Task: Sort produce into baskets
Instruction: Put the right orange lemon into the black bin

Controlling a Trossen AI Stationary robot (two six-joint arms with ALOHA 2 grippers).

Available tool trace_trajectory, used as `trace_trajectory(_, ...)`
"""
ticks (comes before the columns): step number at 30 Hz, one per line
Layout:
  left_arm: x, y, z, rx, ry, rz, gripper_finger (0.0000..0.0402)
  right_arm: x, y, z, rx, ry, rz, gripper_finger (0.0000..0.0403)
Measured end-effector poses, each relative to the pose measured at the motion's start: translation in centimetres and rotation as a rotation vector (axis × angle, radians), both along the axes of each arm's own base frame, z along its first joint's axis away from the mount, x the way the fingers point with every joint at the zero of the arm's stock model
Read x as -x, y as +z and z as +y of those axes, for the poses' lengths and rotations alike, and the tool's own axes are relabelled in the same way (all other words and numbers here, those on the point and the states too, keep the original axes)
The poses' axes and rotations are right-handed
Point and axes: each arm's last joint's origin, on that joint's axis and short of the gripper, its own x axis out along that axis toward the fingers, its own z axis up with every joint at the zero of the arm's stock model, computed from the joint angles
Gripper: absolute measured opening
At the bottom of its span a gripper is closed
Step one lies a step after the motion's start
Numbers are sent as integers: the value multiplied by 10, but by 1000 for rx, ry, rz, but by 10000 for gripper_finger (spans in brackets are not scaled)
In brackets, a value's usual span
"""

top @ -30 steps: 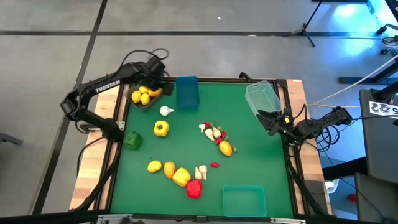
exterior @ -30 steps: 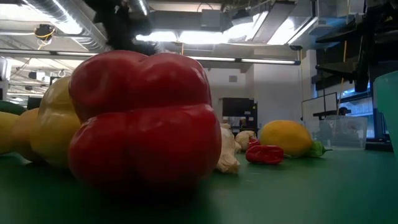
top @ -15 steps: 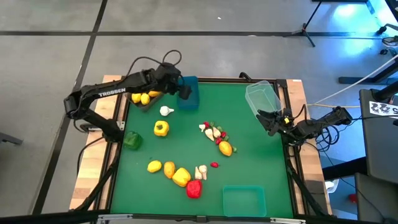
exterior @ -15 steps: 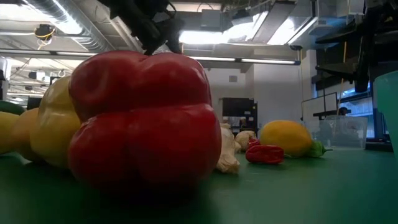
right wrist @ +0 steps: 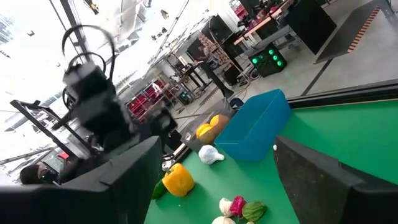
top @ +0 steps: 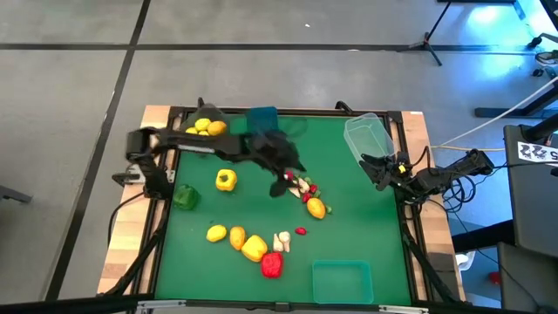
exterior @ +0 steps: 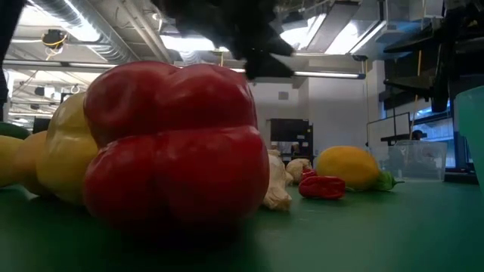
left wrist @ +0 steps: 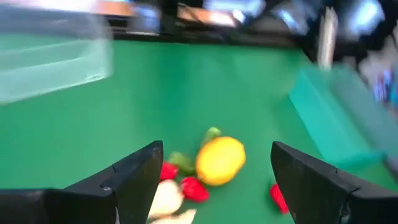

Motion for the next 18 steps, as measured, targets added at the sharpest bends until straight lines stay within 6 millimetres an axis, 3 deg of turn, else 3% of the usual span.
trace_trajectory(7,-43,-22,-18,-126,-166,7,294,0,0,0,-7,1,-5,303)
trace_trajectory(13,-62,-35,-29,-215,-312,-21,294,0,0,0,-8,1,-4,303)
trace_trajectory(18,-72,-58,-31,-193,-363,9,294,0,0,0,-8,1,-2,303)
